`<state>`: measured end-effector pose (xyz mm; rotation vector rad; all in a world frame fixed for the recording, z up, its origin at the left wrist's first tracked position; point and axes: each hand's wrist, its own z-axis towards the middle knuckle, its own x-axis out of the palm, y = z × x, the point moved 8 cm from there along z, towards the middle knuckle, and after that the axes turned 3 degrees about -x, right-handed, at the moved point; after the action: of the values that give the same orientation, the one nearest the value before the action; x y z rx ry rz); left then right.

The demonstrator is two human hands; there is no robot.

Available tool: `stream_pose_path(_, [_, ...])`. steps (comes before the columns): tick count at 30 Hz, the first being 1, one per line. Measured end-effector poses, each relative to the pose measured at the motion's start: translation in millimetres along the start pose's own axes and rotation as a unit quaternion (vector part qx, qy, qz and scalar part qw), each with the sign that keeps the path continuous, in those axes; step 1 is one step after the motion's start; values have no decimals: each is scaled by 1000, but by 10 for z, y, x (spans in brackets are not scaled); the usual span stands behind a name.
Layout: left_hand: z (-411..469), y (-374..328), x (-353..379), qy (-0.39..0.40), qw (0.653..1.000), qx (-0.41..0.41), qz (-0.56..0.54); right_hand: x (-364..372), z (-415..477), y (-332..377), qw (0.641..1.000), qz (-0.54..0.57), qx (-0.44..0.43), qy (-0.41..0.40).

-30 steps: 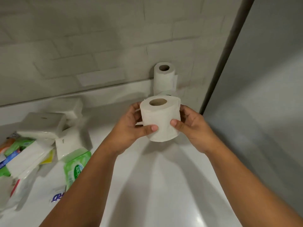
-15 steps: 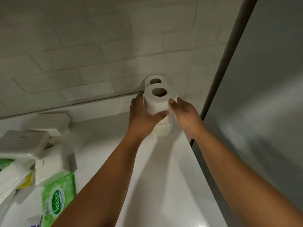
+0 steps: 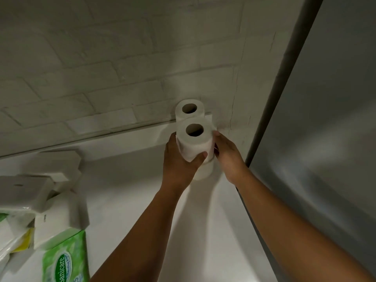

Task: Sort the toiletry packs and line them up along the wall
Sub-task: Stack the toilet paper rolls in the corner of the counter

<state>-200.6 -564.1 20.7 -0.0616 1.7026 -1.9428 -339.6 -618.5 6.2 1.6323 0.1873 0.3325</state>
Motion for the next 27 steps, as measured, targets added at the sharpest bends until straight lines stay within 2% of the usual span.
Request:
stream_pose_path(4, [14, -76, -6, 7, 997, -18, -79, -15, 124, -9, 999, 32, 14, -23])
stream_pose_path(6, [89, -46, -13, 6, 988, -70, -137, -5, 226, -29, 997, 57, 36, -38])
stream_pose_path(9, [249, 61, 112, 43, 959, -150, -238, 63, 345, -84, 994, 79, 74, -33])
stream_pose_path(11, [284, 115, 221, 61, 943, -192, -265, 111, 372, -126, 992, 87, 91, -28])
stream_pose_path(18, [296, 188, 295, 43, 925, -248, -284, 162, 382, -114, 987, 139, 85, -18])
stream_pose_path(23, [248, 83, 229, 52, 934, -239, -260, 63, 349, -20, 995, 68, 62, -34])
stream_pose_path(27, [126, -73, 17, 43, 958, -206, -195, -20, 249, 285, 996, -34, -26, -84])
